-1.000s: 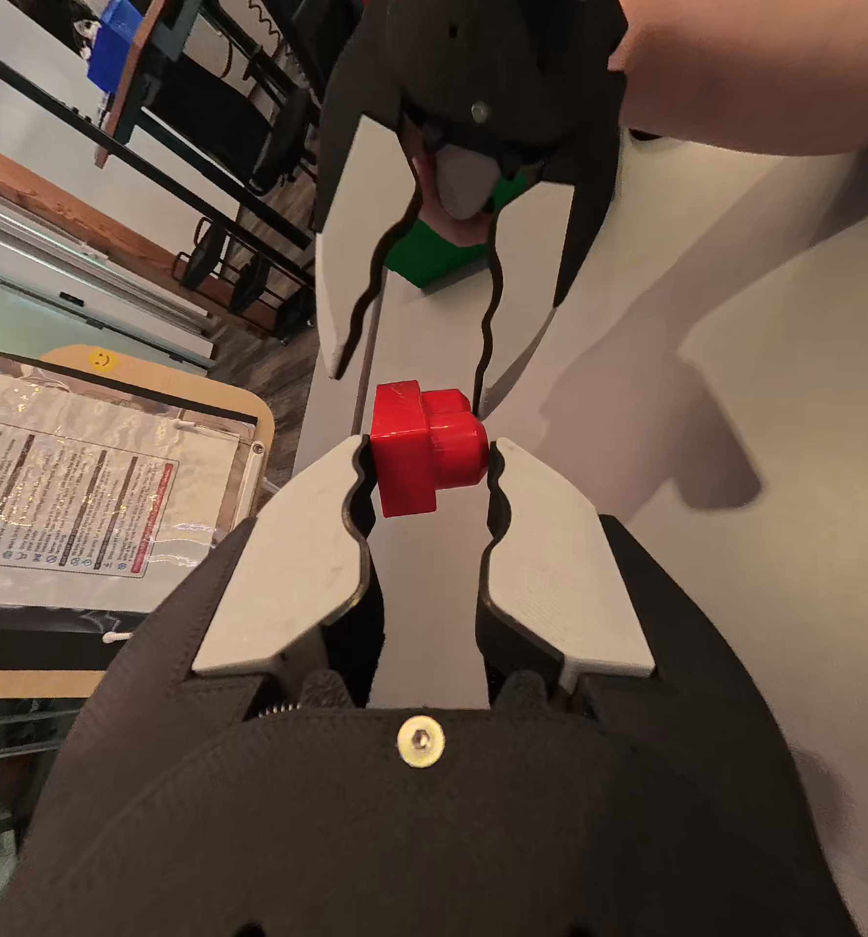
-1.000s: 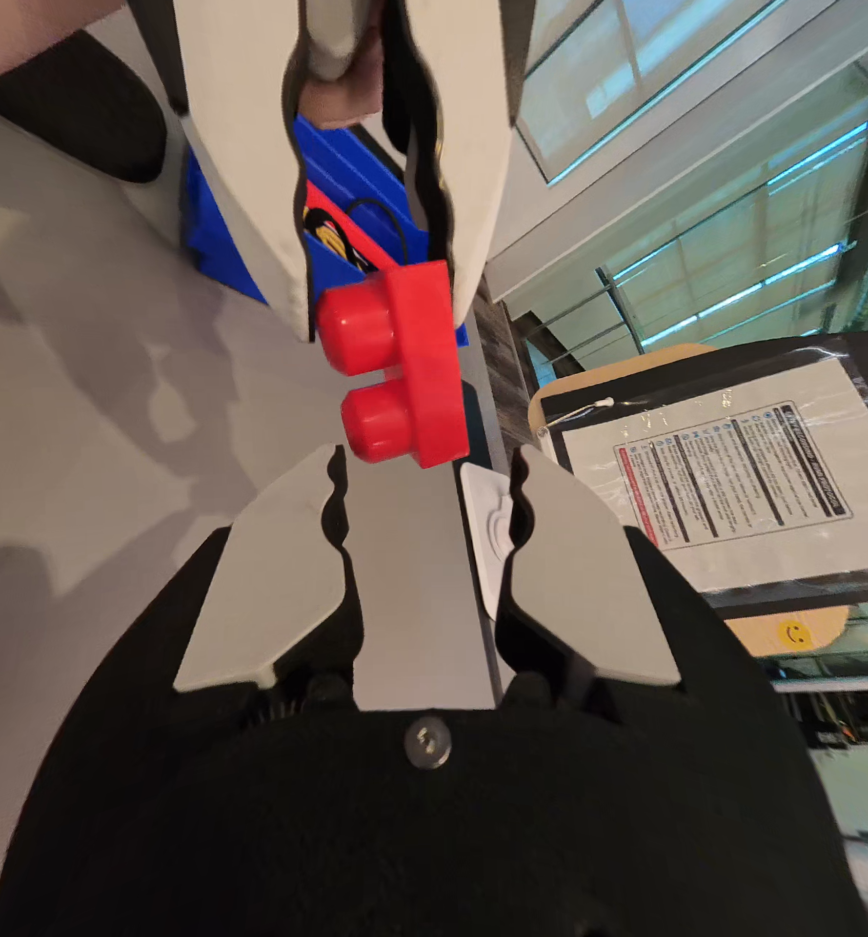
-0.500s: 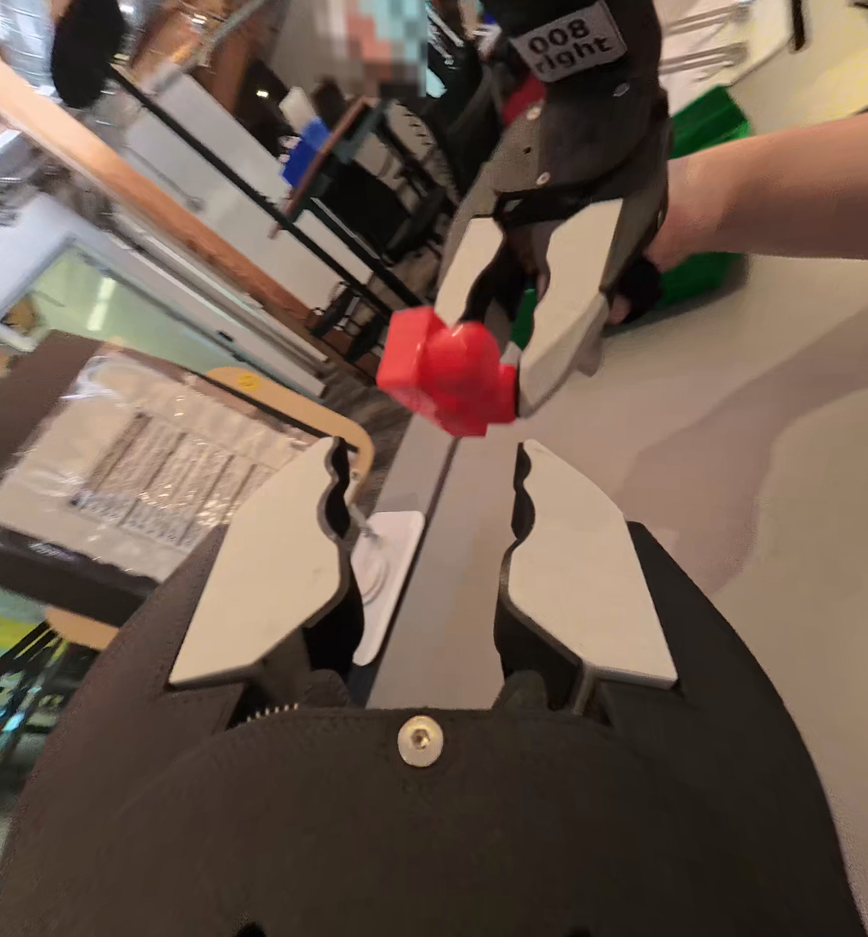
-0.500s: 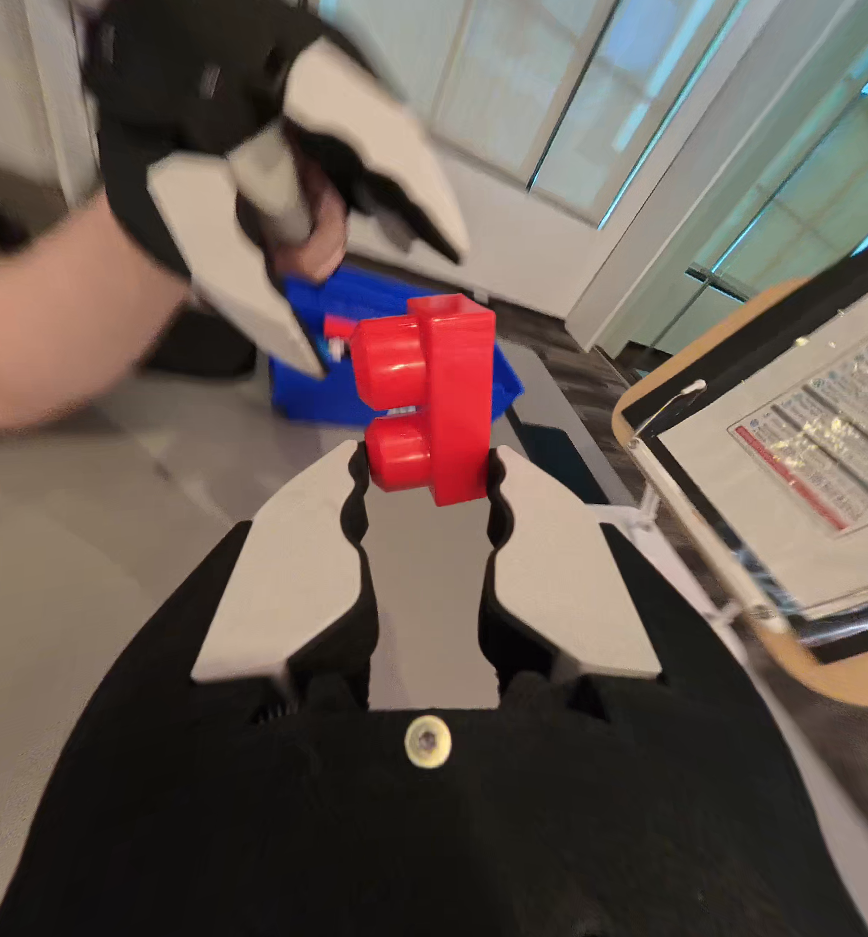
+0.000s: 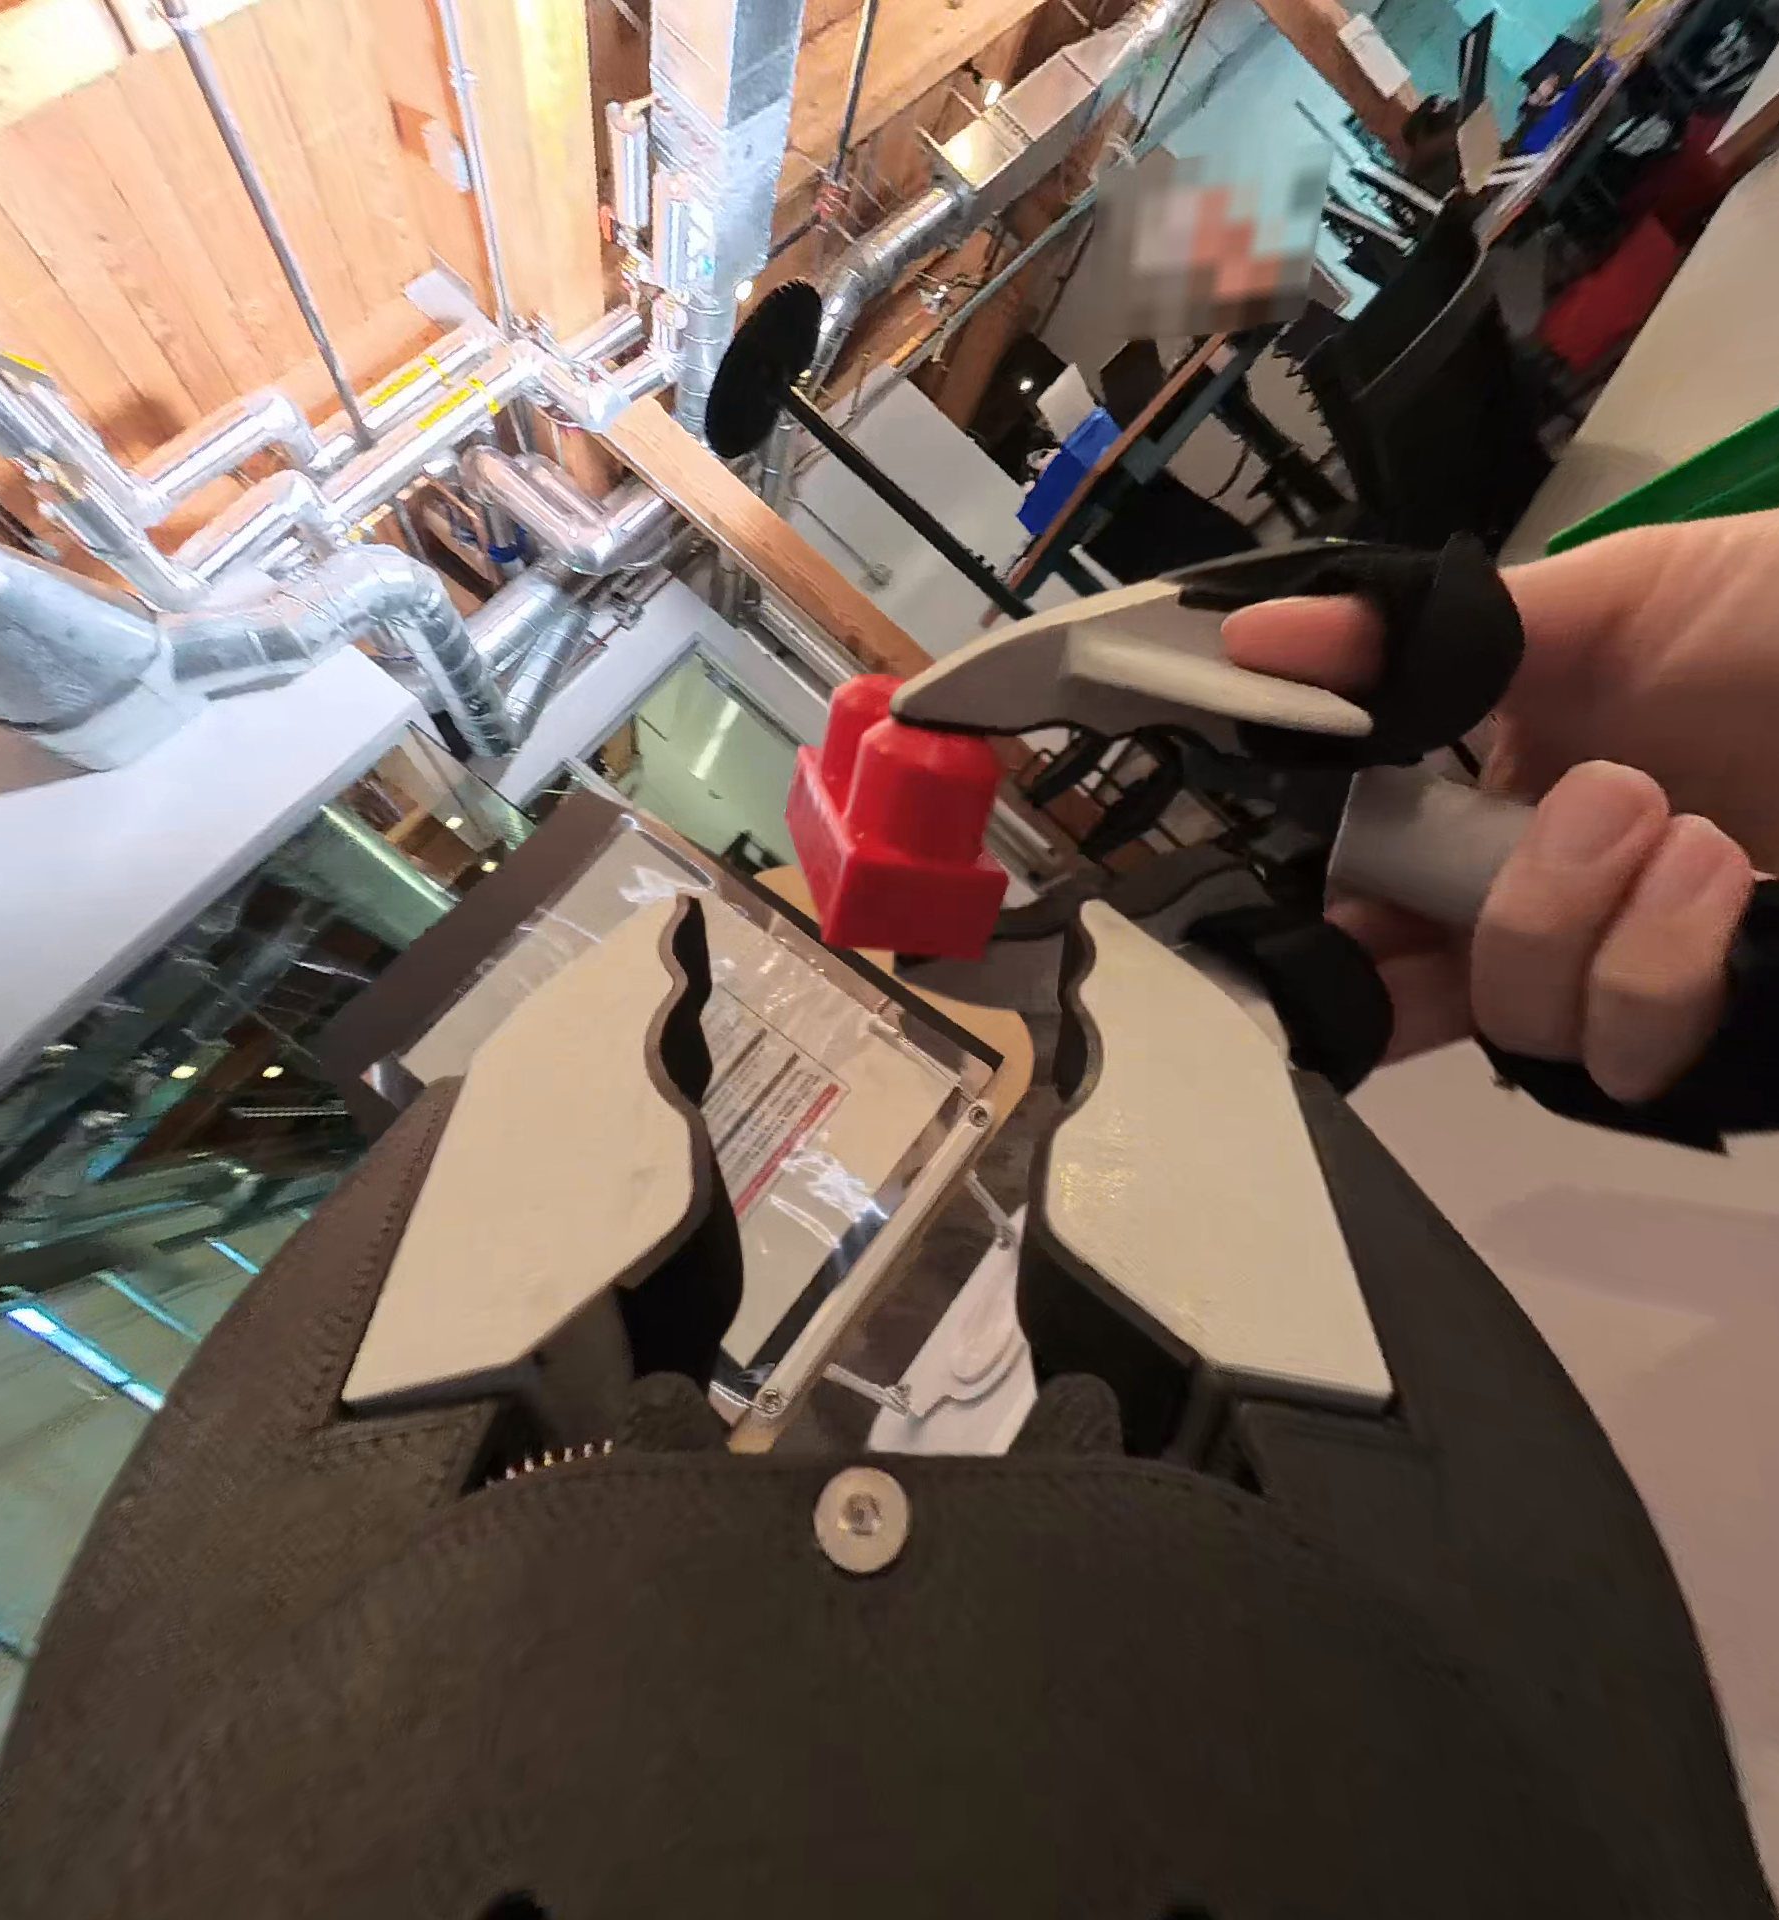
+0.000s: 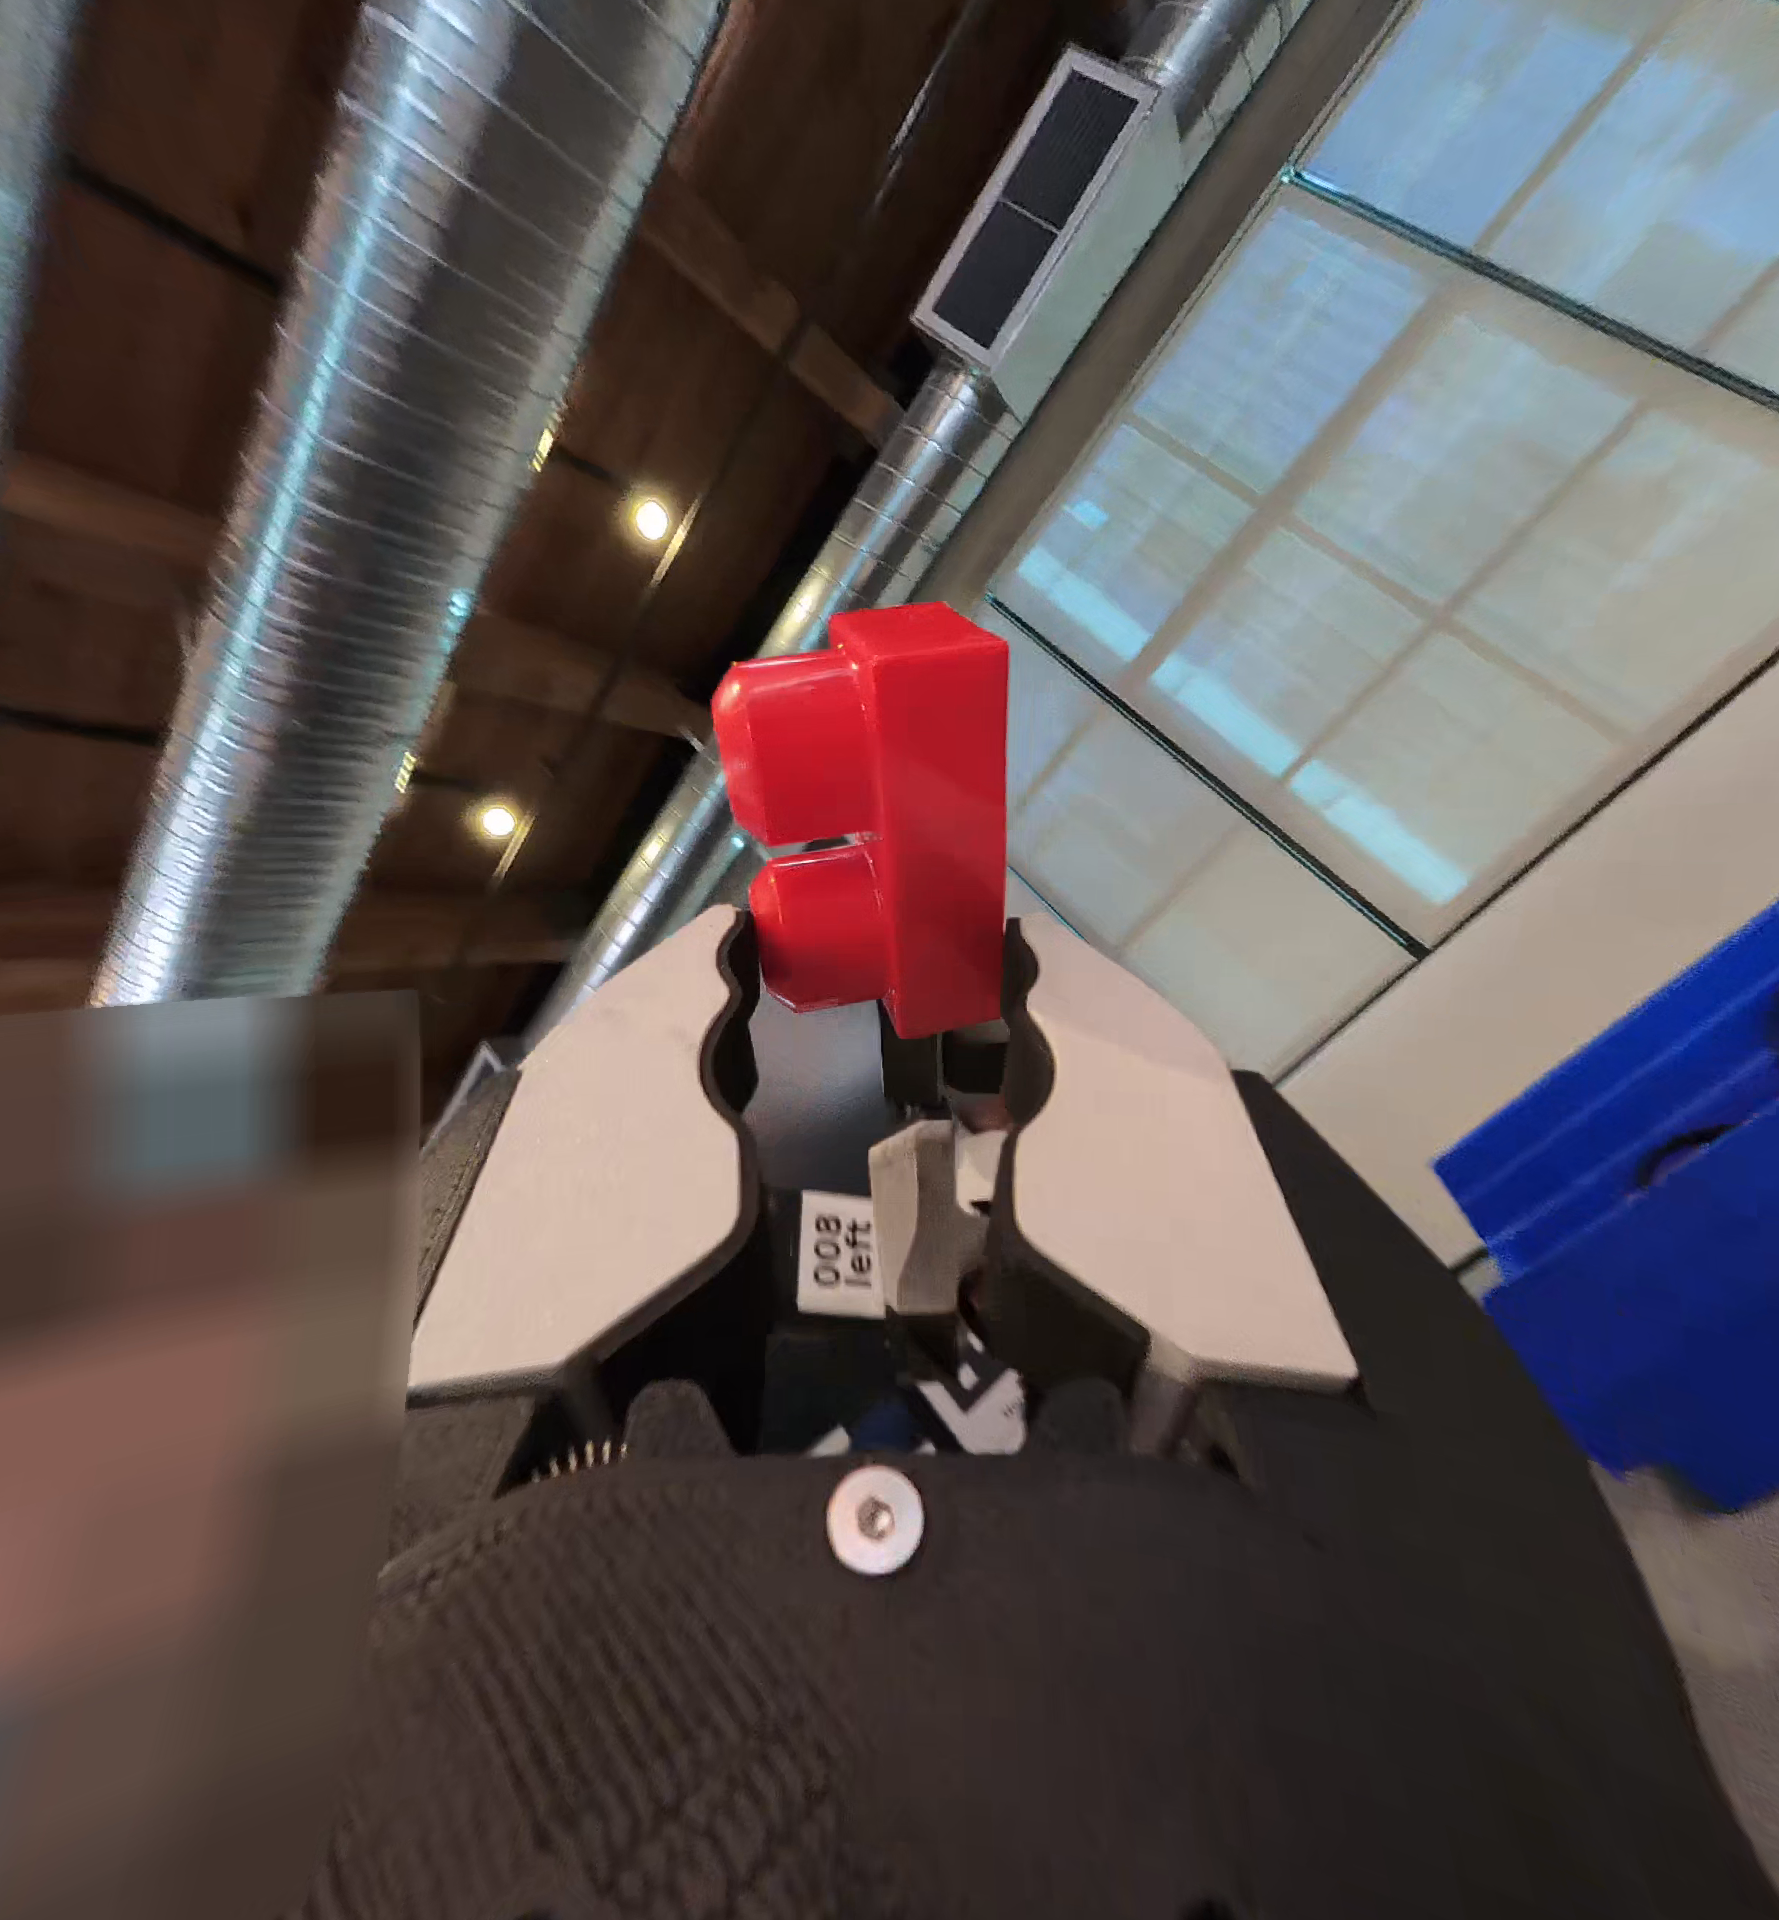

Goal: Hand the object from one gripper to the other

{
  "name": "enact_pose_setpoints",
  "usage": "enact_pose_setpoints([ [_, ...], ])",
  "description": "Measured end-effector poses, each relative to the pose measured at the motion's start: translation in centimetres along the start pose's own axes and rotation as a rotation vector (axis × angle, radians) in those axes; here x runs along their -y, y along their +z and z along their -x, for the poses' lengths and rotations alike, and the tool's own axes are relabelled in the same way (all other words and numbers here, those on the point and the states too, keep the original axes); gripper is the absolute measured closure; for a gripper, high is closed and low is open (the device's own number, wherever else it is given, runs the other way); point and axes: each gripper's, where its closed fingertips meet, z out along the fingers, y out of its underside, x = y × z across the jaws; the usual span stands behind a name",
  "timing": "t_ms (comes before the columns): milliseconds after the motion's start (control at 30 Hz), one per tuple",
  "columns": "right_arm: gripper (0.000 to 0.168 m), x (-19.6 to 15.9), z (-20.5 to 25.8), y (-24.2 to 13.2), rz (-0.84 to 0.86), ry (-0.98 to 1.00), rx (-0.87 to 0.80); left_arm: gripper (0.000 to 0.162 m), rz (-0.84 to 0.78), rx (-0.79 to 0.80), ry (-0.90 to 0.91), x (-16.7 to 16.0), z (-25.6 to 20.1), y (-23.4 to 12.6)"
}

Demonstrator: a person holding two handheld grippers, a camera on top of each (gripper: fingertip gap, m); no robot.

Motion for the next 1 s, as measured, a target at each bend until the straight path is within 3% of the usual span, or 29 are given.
enact_pose_setpoints([
  [100,0.123,-1.4,-0.5,0.6,-0.033,0.040,0.002,0.100,-0.020,0.070,0.066,0.4,-0.3,0.1],
  [300,0.122,-3.2,-1.0,1.4,-0.023,0.055,-0.022,0.126,0.043,0.157,0.230,-0.6,0.5,0.1],
  [500,0.119,-3.2,-1.2,1.4,0.078,-0.184,-0.107,0.126,0.060,0.036,0.072,-0.8,1.8,-0.6],
  [633,0.111,-2.7,-1.2,0.7,0.288,-0.633,-0.214,0.126,0.108,-0.211,-0.232,-1.4,1.9,-1.7],
  [733,0.100,-1.9,-1.5,-0.8,0.465,-1.222,-0.367,0.126,0.111,-0.426,-0.524,-0.8,1.0,-2.7],
  [867,0.098,-1.9,0.6,-1.3,0.523,-1.948,-0.434,0.126,0.120,-0.579,-0.890,0.1,0.4,-3.0],
  [1000,0.104,-3.0,0.4,-1.0,0.630,-2.281,-0.490,0.126,0.192,-0.702,-1.099,-0.5,-0.9,-3.1],
])
